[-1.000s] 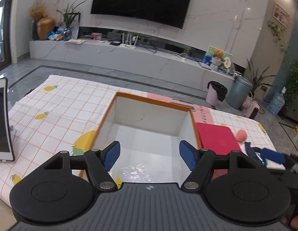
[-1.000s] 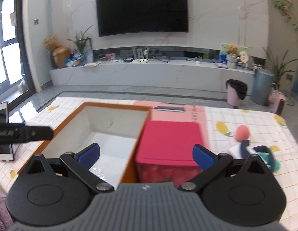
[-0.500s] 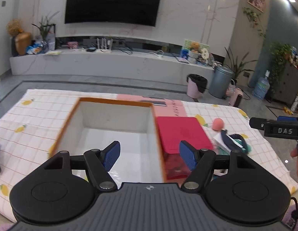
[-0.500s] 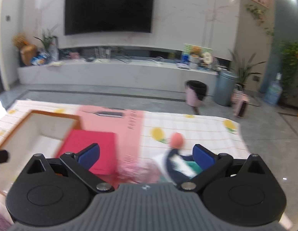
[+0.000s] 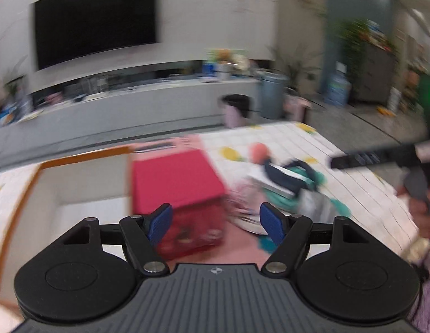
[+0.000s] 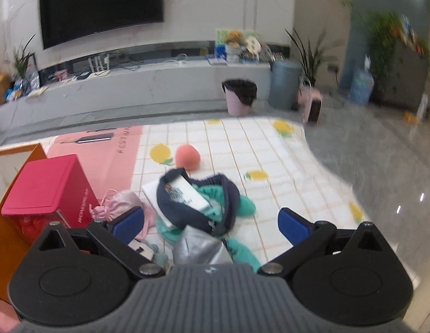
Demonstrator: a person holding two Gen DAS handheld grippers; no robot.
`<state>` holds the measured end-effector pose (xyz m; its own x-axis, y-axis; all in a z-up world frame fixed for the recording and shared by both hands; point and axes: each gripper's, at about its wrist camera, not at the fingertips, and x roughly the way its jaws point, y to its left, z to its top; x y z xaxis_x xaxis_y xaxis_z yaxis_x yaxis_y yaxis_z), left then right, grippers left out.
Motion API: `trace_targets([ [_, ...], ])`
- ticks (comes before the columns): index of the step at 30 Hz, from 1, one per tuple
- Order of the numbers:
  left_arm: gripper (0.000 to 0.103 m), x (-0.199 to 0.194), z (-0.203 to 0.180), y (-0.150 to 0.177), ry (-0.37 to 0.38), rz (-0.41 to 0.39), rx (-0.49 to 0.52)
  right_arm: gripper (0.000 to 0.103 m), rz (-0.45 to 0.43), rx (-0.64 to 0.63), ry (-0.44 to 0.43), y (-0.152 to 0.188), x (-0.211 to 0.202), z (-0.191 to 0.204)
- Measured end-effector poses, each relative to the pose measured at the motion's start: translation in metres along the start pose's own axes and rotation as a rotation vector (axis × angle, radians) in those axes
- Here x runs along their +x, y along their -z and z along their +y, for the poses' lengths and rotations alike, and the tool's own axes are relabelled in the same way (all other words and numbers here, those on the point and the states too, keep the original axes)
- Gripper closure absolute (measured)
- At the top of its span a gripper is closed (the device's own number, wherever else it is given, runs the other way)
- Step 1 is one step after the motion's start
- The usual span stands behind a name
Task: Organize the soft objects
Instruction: 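Move both open tools back toward the pile of soft items, then grasp the grey cloth with the right tool and lift it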
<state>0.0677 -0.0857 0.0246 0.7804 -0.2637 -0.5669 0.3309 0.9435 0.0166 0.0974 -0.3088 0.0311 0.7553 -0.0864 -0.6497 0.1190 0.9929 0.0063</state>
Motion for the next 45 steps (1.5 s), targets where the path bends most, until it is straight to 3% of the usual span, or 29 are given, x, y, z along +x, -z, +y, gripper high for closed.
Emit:
trace_targets([
  [4, 0.018, 0.011, -0.028, 0.022, 0.121, -0.043, 0.097, 0.003, 0.076, 0.128, -0.048, 0.016, 0.015, -0.025],
  [8, 0.018, 0.018, -0.052, 0.042, 0.112, -0.065, 0.207, 0.003, 0.151, 0.150, -0.052, 0.025, 0.032, -0.032],
  [10, 0.018, 0.027, -0.059, 0.049, 0.116, -0.036, 0.232, 0.004, 0.184, 0.170, -0.065, 0.027, 0.043, -0.032],
  [13, 0.018, 0.040, -0.064, 0.059, 0.126, 0.005, 0.240, 0.022, 0.261, 0.113, -0.111, 0.029, 0.059, -0.021],
  [20, 0.018, 0.058, -0.067, 0.069, 0.149, 0.037, 0.207, 0.040, 0.320, -0.025, -0.100, 0.030, 0.090, 0.007],
  [24, 0.018, 0.059, -0.067, 0.073, 0.148, 0.040, 0.199, 0.063, 0.362, -0.077, -0.015, 0.033, 0.105, 0.011],
  [26, 0.018, 0.056, -0.064, 0.075, 0.167, 0.031, 0.188, 0.090, 0.384, -0.071, -0.017, 0.035, 0.109, 0.008],
  [29, 0.018, 0.052, -0.061, 0.076, 0.174, 0.041, 0.171, 0.099, 0.398, -0.069, -0.026, 0.036, 0.105, 0.004],
  [36, 0.018, 0.049, -0.057, 0.077, 0.149, 0.059, 0.166, 0.099, 0.412, -0.060, -0.062, 0.043, 0.073, -0.010],
  [41, 0.018, 0.048, -0.058, 0.079, 0.142, 0.074, 0.176, 0.093, 0.496, 0.075, -0.028, 0.053, 0.079, -0.039],
  [43, 0.018, 0.048, -0.058, 0.080, 0.145, 0.077, 0.186, 0.068, 0.509, 0.091, -0.008, 0.053, 0.087, -0.040],
  [44, 0.018, 0.048, -0.057, 0.081, 0.148, 0.078, 0.189, 0.044, 0.508, 0.085, -0.012, 0.052, 0.089, -0.038],
  [45, 0.018, 0.048, -0.057, 0.081, 0.151, 0.079, 0.190, 0.030, 0.502, 0.073, -0.018, 0.051, 0.091, -0.035],
])
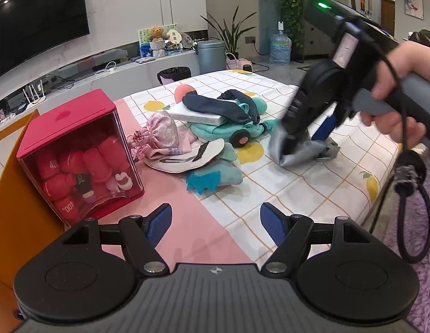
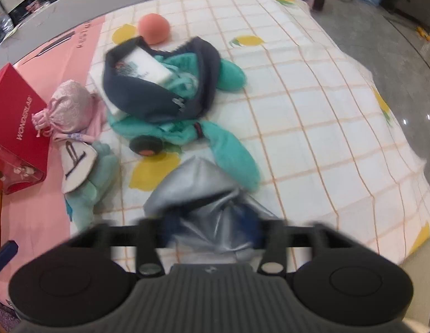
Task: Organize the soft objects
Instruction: 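Grasp the grey cloth with the right tool and lift it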
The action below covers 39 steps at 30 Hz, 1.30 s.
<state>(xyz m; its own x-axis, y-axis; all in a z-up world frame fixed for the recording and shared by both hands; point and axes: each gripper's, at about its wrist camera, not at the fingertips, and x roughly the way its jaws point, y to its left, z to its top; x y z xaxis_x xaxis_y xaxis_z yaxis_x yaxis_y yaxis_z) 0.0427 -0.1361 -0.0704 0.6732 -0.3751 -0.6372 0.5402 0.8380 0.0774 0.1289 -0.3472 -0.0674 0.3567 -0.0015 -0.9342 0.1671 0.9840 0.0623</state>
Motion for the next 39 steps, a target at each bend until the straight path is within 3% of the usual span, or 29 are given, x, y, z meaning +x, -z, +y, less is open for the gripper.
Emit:
trace_targets([
  [4, 0.018, 0.001, -0.003, 0.002, 0.002, 0.005, 0.006, 0.016, -0.019, -0.064, -0.012, -0.004, 0.002, 0.014],
  [11, 0.018, 0.004, -0.005, 0.003, 0.001, 0.029, 0.010, 0.020, 0.016, -0.103, 0.072, -0.007, 0.025, 0.024],
  [13, 0.018, 0.003, -0.005, 0.003, -0.004, 0.028, 0.012, 0.030, 0.011, -0.114, 0.076, -0.006, 0.026, 0.024],
  [15, 0.018, 0.003, -0.004, 0.003, -0.009, 0.028, 0.011, 0.057, 0.012, -0.104, 0.034, -0.005, 0.023, 0.022],
  [18, 0.018, 0.004, -0.001, 0.004, -0.016, 0.032, 0.002, 0.087, -0.004, -0.109, 0.009, -0.006, 0.018, 0.016],
  [20, 0.018, 0.003, 0.000, 0.005, -0.021, 0.032, -0.001, 0.100, -0.004, -0.062, -0.010, -0.008, 0.017, 0.007],
  [25, 0.018, 0.000, 0.002, 0.004, -0.017, 0.019, -0.011, 0.101, -0.076, -0.015, 0.032, -0.008, -0.001, -0.001],
  [36, 0.018, 0.005, -0.002, 0.004, 0.013, -0.031, -0.026, 0.100, -0.315, 0.071, -0.011, 0.004, -0.057, -0.016],
  [39, 0.018, 0.014, -0.002, 0.000, 0.028, -0.023, -0.036, 0.099, -0.345, 0.037, -0.045, 0.006, -0.064, -0.009],
])
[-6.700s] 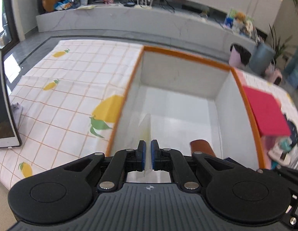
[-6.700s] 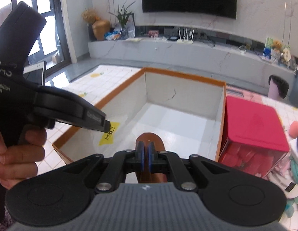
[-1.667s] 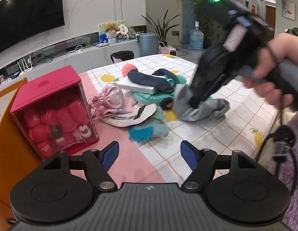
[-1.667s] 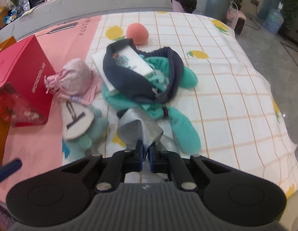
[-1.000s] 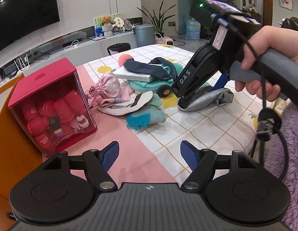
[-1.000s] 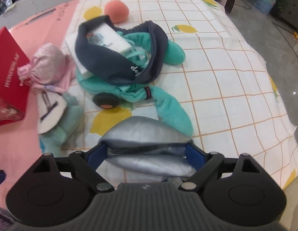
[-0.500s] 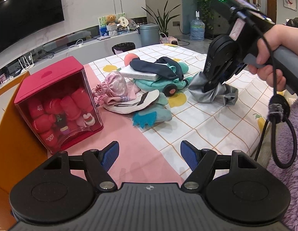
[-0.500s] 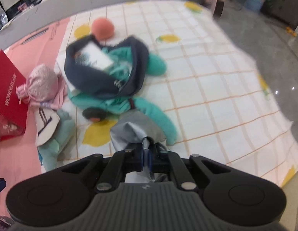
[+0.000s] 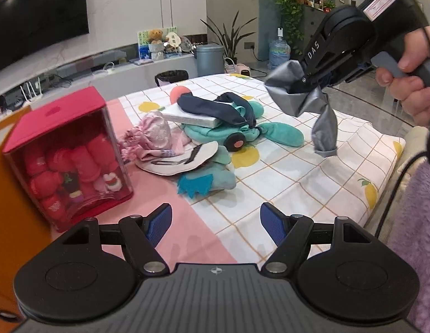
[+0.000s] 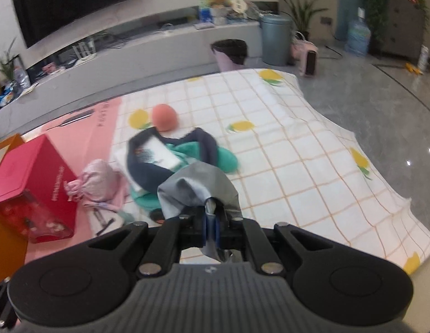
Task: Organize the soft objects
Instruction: 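Grasp the grey cloth with the right tool and lift it, then grasp the teal plush toy with the left tool while the right tool holds the grey cloth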
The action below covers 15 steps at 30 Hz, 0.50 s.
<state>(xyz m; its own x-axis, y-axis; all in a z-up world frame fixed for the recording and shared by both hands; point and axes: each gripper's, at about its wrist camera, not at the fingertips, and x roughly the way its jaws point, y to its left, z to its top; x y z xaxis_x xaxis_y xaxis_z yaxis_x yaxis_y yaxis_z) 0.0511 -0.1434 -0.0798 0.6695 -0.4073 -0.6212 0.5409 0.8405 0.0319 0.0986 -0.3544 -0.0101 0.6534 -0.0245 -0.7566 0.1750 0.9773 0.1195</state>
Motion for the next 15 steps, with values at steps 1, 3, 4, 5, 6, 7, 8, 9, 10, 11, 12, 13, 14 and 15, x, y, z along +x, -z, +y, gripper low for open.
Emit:
trace_targets([
  [1, 0.018, 0.003, 0.000, -0.001, 0.002, 0.001, -0.011, 0.099, -0.004, -0.015, -0.006, 0.001, -0.001, 0.004],
  [3, 0.018, 0.010, 0.002, -0.002, -0.005, -0.010, -0.026, 0.099, -0.003, -0.048, -0.016, 0.001, -0.002, 0.011],
  [4, 0.018, 0.014, 0.002, -0.001, -0.014, -0.018, -0.028, 0.099, 0.000, -0.058, -0.019, 0.002, -0.001, 0.013],
  [5, 0.018, 0.017, 0.002, -0.002, -0.027, -0.025, -0.033, 0.099, 0.007, -0.068, -0.024, 0.002, 0.000, 0.015],
  [6, 0.018, 0.019, 0.002, -0.002, -0.035, -0.029, -0.039, 0.099, 0.013, -0.074, -0.030, 0.003, 0.001, 0.015],
  [7, 0.018, 0.021, 0.002, -0.003, -0.046, -0.035, -0.040, 0.099, 0.017, -0.080, -0.034, 0.004, 0.002, 0.016],
  [8, 0.018, 0.022, 0.001, -0.004, -0.061, -0.043, -0.032, 0.099, 0.022, -0.086, -0.037, 0.004, 0.003, 0.017],
  [9, 0.018, 0.023, -0.001, -0.006, -0.076, -0.053, -0.017, 0.099, 0.024, -0.089, -0.039, 0.005, 0.004, 0.017],
  [10, 0.018, 0.024, -0.004, -0.007, -0.100, -0.058, 0.016, 0.099, 0.027, -0.090, -0.042, 0.005, 0.004, 0.017],
  [11, 0.018, 0.026, -0.007, -0.008, -0.118, -0.054, 0.051, 0.099, 0.031, -0.090, -0.046, 0.005, 0.005, 0.017],
  [12, 0.018, 0.028, -0.011, -0.010, -0.131, -0.045, 0.089, 0.099, 0.033, -0.089, -0.051, 0.005, 0.005, 0.017],
  [13, 0.017, 0.030, -0.016, -0.011, -0.139, -0.035, 0.124, 0.099, 0.036, -0.090, -0.055, 0.005, 0.005, 0.017],
  [14, 0.017, 0.032, -0.020, -0.012, -0.151, -0.026, 0.150, 0.099, 0.037, -0.092, -0.057, 0.005, 0.005, 0.017],
  [15, 0.017, 0.034, -0.025, -0.012, -0.161, -0.021, 0.173, 0.099, 0.038, -0.094, -0.060, 0.006, 0.005, 0.018],
])
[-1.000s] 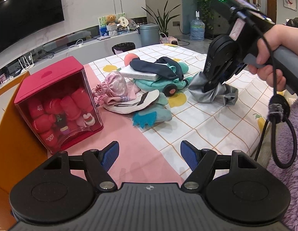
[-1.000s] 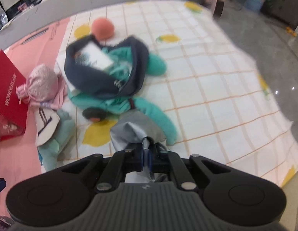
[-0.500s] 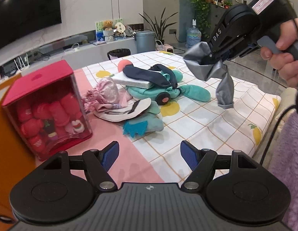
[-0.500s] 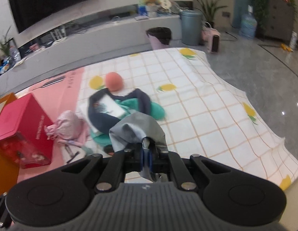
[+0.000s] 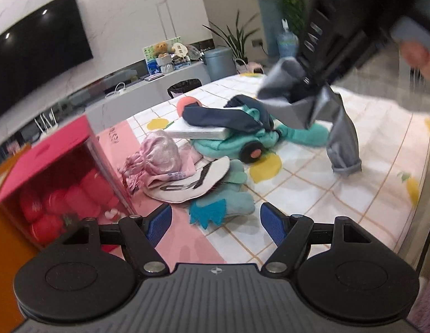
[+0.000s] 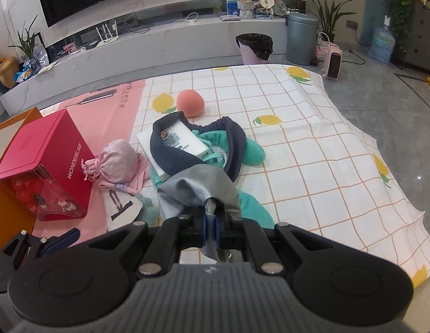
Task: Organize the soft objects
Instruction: 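Grasp the teal plush toy with the left tool while the right tool holds the grey cloth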
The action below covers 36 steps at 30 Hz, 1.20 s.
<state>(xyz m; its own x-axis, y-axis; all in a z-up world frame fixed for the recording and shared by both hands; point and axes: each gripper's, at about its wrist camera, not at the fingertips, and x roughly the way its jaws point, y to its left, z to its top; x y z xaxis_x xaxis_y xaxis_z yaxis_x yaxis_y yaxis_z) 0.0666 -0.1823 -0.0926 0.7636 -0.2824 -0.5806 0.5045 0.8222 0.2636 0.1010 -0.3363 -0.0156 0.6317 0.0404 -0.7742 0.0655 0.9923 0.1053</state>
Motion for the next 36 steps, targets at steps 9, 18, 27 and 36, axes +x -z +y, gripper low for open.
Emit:
trace_targets([
  [9, 0.017, 0.030, -0.023, -0.002, -0.158, -0.016, 0.187, 0.099, 0.003, -0.001, -0.017, 0.000, 0.001, -0.001],
  [18, 0.022, 0.046, -0.021, -0.004, -0.161, -0.014, 0.225, 0.098, 0.007, -0.009, -0.040, 0.001, 0.005, -0.001],
  [27, 0.062, 0.040, -0.007, -0.006, -0.122, 0.030, 0.077, 0.098, 0.011, -0.016, -0.035, 0.002, 0.007, 0.000],
  [36, 0.063, -0.030, 0.055, -0.012, 0.110, 0.068, -0.267, 0.098, 0.025, -0.019, -0.028, 0.003, 0.009, 0.001],
])
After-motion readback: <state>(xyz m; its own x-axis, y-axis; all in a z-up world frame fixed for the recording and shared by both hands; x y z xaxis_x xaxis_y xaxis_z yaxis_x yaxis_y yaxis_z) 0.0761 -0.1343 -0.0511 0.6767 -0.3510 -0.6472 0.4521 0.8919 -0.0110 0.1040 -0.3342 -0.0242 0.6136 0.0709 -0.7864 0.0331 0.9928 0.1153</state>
